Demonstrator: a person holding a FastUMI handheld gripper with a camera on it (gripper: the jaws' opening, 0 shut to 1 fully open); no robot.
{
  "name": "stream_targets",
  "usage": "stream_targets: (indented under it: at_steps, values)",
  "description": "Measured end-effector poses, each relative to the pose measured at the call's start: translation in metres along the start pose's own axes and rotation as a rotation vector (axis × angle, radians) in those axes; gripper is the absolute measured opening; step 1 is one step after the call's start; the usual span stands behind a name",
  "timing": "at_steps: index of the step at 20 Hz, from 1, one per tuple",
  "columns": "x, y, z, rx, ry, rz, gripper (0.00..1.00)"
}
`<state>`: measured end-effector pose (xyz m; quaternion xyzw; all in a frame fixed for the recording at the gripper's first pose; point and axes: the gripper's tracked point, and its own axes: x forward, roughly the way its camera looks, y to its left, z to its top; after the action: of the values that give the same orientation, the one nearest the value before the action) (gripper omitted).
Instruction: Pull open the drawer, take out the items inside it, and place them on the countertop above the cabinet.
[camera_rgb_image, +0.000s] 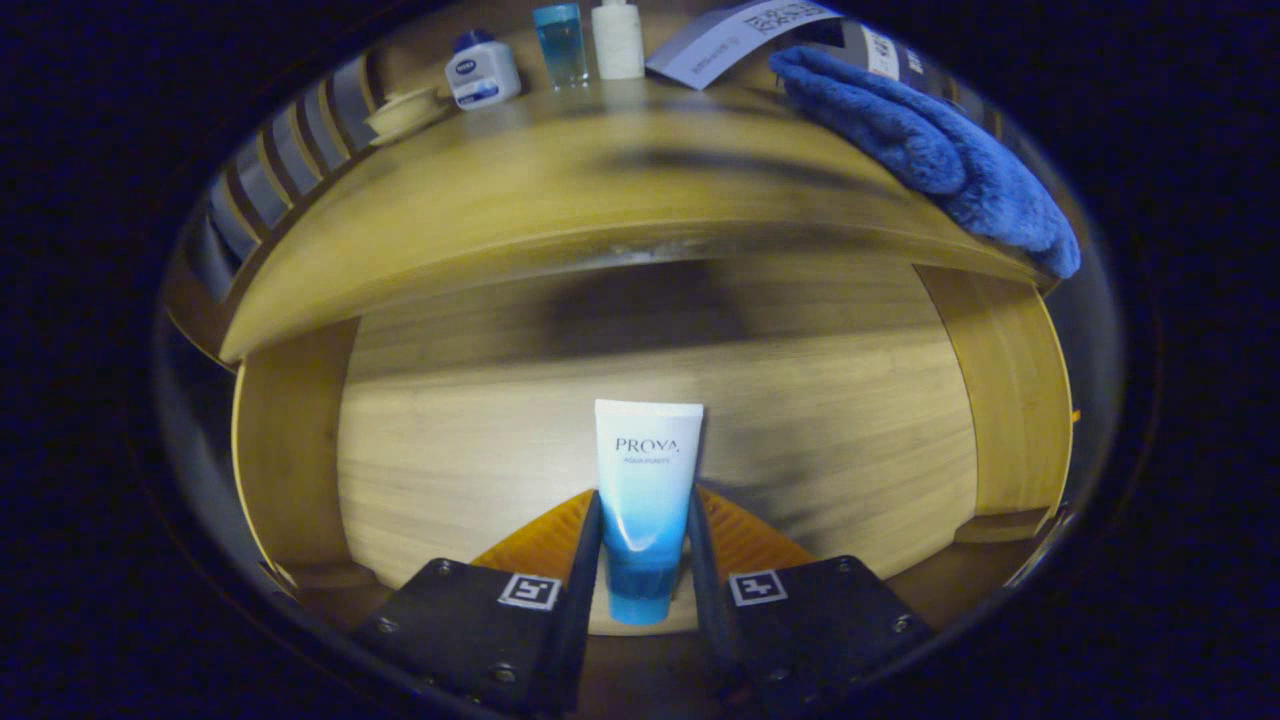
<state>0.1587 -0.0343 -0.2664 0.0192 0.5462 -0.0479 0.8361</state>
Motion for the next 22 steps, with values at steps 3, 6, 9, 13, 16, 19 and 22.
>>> stream_targets:
  at_steps: [3,6,9,13,16,19,22]
  values:
    - [-0.026,0.005,0.01,-0.019,-0.146,0.026,0.47]
    - [-0.055,0.007,0.018,0.004,-0.309,0.076,0.47]
    - [-0.087,0.008,0.026,0.027,-0.477,0.087,0.46]
    - [-0.123,0.002,0.038,0.093,-0.651,0.1,0.46]
    - [-0.157,-0.012,0.06,0.096,-0.79,0.05,0.46]
    - [-0.195,-0.019,0.088,0.077,-0.886,0.016,0.46]
    - [-0.219,-0.014,0.119,0.064,-0.931,0.016,0.46]
